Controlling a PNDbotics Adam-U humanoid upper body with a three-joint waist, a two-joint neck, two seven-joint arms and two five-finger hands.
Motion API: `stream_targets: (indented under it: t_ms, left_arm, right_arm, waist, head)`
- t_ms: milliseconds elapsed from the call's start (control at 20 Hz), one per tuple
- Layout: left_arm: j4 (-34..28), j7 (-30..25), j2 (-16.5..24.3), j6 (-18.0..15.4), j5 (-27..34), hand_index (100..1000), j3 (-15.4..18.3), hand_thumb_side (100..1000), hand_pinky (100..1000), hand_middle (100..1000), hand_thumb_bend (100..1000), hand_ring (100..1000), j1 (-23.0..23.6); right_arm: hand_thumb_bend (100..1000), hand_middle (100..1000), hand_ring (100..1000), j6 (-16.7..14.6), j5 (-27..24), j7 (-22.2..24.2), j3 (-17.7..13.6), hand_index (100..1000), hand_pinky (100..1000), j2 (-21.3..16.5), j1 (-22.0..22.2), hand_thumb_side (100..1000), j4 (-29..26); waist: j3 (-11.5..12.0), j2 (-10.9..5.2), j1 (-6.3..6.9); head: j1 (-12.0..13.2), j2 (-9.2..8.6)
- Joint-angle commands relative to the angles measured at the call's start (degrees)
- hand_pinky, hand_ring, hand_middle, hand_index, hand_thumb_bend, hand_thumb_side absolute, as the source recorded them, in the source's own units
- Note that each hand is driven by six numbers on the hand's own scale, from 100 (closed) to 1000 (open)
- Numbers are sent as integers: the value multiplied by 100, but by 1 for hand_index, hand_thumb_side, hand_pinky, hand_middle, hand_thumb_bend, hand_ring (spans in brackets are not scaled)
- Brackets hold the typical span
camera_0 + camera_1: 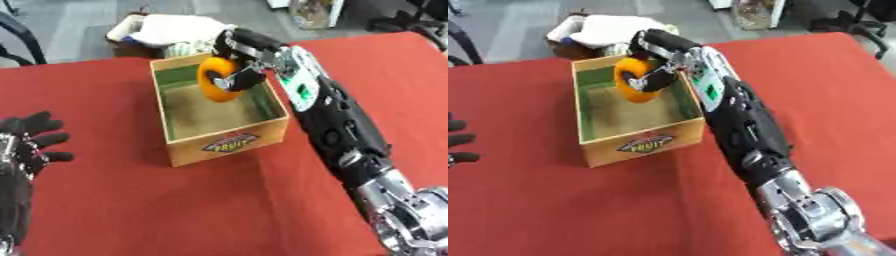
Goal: Pick up objects on the table and place them in the box.
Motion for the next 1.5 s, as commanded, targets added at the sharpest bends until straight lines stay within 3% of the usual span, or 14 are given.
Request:
stream_targets:
  t_ms: [50,650,800,1000,1200,1500]
  left_arm:
    - [-81,-21,37,1,32,830,-5,1000,611,706,113,723,-58]
    - [-82,-22,39,-4,29,831,0,1000,611,706,114,719,-57]
    - [-80,-17,40,-6,28,831,4,1000,612,706,114,718,-53]
    - [-75,-17,40,-9,28,831,2,1000,612,706,115,717,-49]
    - [-72,-16,40,-9,28,831,5,1000,612,706,114,716,-45]
    - [-70,-18,36,-9,30,831,11,1000,612,706,115,715,-39]
  right_arm:
    - [100,451,599,18,190,-146,23,579,628,-45,-113,248,-27]
    - [100,736,750,-184,609,-116,99,803,713,-160,-81,318,-111]
    - [100,792,790,-223,717,184,113,837,744,-201,-73,342,-98]
    - [100,844,827,-219,901,831,138,877,779,-241,-56,499,-23]
    - [100,859,837,-233,1114,1403,146,890,791,-230,-34,584,37]
    - [129,873,843,-248,1336,1690,130,899,798,-195,14,641,92]
  waist:
    - [-3,-124,9]
    - [-11,-117,-2]
    - [-10,-115,-6]
    - [-15,-109,-11]
    - [-16,-104,-3]
    - [-13,-97,5]
  head:
    - [-14,-35]
    - [-7,-37]
    - [-2,-39]
    - [1,-39]
    - [5,-40]
    - [7,-39]
